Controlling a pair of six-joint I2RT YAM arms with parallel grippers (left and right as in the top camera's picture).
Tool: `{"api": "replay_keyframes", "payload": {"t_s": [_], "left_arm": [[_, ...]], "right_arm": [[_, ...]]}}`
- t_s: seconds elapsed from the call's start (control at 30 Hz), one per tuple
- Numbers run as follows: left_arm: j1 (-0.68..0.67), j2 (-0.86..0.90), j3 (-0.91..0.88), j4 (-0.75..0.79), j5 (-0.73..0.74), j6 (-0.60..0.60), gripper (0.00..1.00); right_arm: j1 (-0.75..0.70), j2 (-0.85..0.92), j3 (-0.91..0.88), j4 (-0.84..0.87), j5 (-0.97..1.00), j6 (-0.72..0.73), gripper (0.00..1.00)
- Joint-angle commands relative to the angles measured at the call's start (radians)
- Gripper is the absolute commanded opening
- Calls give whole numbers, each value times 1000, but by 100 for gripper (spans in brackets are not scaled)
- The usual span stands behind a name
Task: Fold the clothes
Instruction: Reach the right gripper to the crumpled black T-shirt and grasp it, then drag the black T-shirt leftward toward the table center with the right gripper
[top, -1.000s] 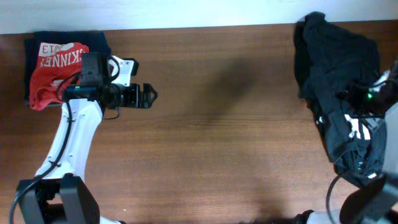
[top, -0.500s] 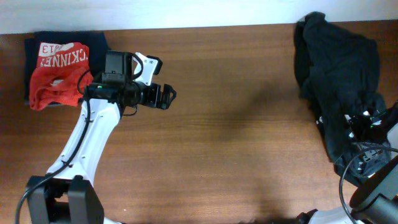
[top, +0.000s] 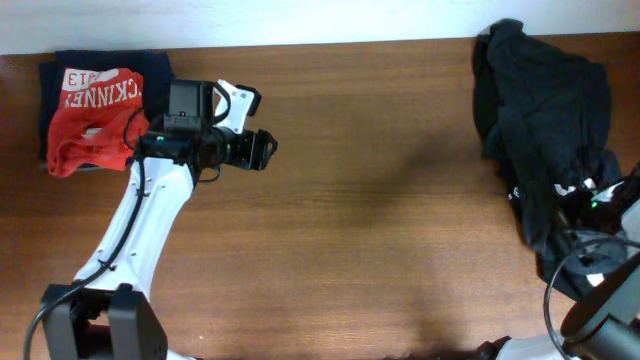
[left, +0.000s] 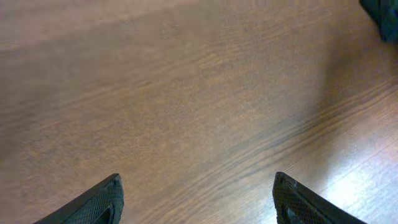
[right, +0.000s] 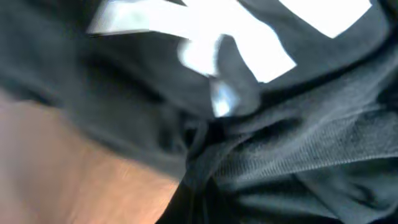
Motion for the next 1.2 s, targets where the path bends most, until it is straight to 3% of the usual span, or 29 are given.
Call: {"api": "replay_keyframes", "payload": {"t_s": [0.0,0.27,0.3,0.33,0.37,0.67,1.17], "left_arm": [[27,-85,82,8,-25,9,76],[32,-203,116,6,-203,10,77],[32,-216,116,6,-211,10,80],[33,-229,116,6,-215,9,93],[40,-241,116,4,-216,9,99],[185,-269,116,-115,-214,3,99],[245,-269,116,-141,-262,2,99]], "right_arm": [[44,-129,145,-59,-143,-103,4],[369,-208,444,-192,-143,-174,4],[438,-208,470,-186,-143,-173,4],[489,-207,484,-174,-139,-172,4],[570,-207,489,-146,-105,-148,4],[954,-137,489,5,0,-44,4],[1255,67,489,274,16,61,4]]}}
